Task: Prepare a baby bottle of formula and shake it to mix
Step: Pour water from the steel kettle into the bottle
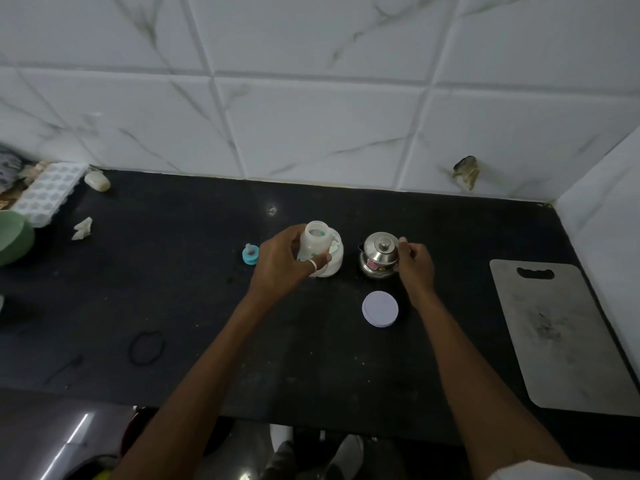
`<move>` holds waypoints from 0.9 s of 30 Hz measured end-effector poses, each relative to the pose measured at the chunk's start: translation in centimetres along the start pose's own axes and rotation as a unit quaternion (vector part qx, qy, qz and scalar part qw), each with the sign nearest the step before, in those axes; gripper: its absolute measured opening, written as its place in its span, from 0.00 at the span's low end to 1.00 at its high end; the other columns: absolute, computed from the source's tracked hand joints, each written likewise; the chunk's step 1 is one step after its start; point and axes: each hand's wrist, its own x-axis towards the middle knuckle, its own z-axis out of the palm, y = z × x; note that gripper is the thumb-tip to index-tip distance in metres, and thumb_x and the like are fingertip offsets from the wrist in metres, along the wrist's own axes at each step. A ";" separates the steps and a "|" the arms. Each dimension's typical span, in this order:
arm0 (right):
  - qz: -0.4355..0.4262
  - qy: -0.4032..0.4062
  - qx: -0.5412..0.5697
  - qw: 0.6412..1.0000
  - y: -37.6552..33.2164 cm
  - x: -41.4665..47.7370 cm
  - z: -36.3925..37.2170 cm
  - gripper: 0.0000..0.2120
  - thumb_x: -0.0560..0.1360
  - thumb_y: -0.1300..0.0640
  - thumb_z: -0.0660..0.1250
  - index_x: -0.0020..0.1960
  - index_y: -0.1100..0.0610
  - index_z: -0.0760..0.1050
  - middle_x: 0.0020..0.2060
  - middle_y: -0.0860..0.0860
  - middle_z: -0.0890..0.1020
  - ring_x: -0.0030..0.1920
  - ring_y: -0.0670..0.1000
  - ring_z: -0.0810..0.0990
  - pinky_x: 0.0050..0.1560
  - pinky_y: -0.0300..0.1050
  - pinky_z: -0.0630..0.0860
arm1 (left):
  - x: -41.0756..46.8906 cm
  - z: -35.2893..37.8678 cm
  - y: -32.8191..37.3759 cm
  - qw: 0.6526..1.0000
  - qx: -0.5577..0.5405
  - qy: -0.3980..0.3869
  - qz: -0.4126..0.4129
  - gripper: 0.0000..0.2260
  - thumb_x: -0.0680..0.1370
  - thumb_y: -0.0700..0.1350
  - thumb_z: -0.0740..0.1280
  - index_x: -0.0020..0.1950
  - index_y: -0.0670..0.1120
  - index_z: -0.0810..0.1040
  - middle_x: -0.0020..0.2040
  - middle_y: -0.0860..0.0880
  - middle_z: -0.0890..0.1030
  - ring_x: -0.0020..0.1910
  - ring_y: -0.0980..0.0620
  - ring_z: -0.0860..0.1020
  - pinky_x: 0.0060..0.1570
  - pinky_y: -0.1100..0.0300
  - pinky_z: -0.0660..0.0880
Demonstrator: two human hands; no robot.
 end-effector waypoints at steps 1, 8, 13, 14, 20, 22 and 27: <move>0.006 -0.003 0.004 1.000 0.2 0.5 0.2 0.18 0.81 0.41 0.63 0.49 0.56 0.76 0.44 0.53 0.83 0.42 0.50 0.81 0.40 0.44 0.75 | 0.0 0.0 -0.1 1.000 0.001 -0.001 0.000 0.24 0.69 0.51 0.80 0.64 0.50 0.80 0.54 0.58 0.83 0.53 0.65 0.80 0.52 0.71 0.76; -0.001 -0.024 0.029 0.999 0.7 1.7 0.3 0.28 0.81 0.37 0.62 0.38 0.61 0.77 0.33 0.55 0.79 0.35 0.51 0.77 0.37 0.50 0.73 | -0.2 0.4 -0.4 1.000 0.003 -0.007 -0.006 0.26 0.70 0.51 0.80 0.66 0.50 0.78 0.57 0.58 0.82 0.56 0.65 0.80 0.55 0.70 0.76; 0.002 -0.054 0.074 0.996 0.5 2.0 -0.1 0.25 0.81 0.40 0.64 0.34 0.56 0.71 0.30 0.55 0.71 0.33 0.52 0.68 0.34 0.45 0.64 | -0.4 0.5 -0.4 1.000 0.006 -0.002 -0.005 0.26 0.70 0.50 0.80 0.66 0.48 0.78 0.58 0.57 0.83 0.56 0.66 0.79 0.54 0.71 0.76; 0.005 -0.060 0.080 0.995 0.4 1.9 -0.1 0.24 0.81 0.40 0.64 0.34 0.56 0.71 0.30 0.54 0.71 0.32 0.51 0.67 0.33 0.45 0.63 | -0.4 0.5 -0.3 1.000 0.007 -0.002 -0.007 0.26 0.70 0.50 0.80 0.66 0.48 0.78 0.57 0.57 0.83 0.56 0.67 0.79 0.53 0.72 0.75; 0.019 -0.057 0.142 0.988 -1.4 1.3 -0.1 0.22 0.81 0.42 0.65 0.35 0.56 0.73 0.31 0.53 0.73 0.33 0.48 0.72 0.38 0.44 0.70 | 0.4 0.4 0.3 1.000 0.008 0.004 -0.005 0.24 0.70 0.50 0.80 0.64 0.51 0.79 0.54 0.62 0.82 0.54 0.67 0.80 0.52 0.72 0.75; 0.029 -0.049 0.168 0.984 -2.7 1.1 -0.5 0.22 0.80 0.42 0.66 0.37 0.57 0.75 0.34 0.56 0.75 0.36 0.51 0.73 0.41 0.47 0.70 | 0.8 0.4 0.7 1.000 0.005 0.010 -0.006 0.23 0.70 0.50 0.80 0.63 0.52 0.79 0.53 0.62 0.83 0.53 0.66 0.80 0.51 0.71 0.76; 0.011 -0.018 0.212 0.977 -8.1 0.7 -1.6 0.20 0.79 0.43 0.69 0.34 0.55 0.79 0.35 0.54 0.79 0.40 0.52 0.77 0.45 0.49 0.74 | 2.5 -0.1 2.6 1.000 -0.002 0.018 -0.008 0.21 0.69 0.51 0.80 0.60 0.55 0.80 0.49 0.65 0.81 0.50 0.70 0.79 0.47 0.77 0.71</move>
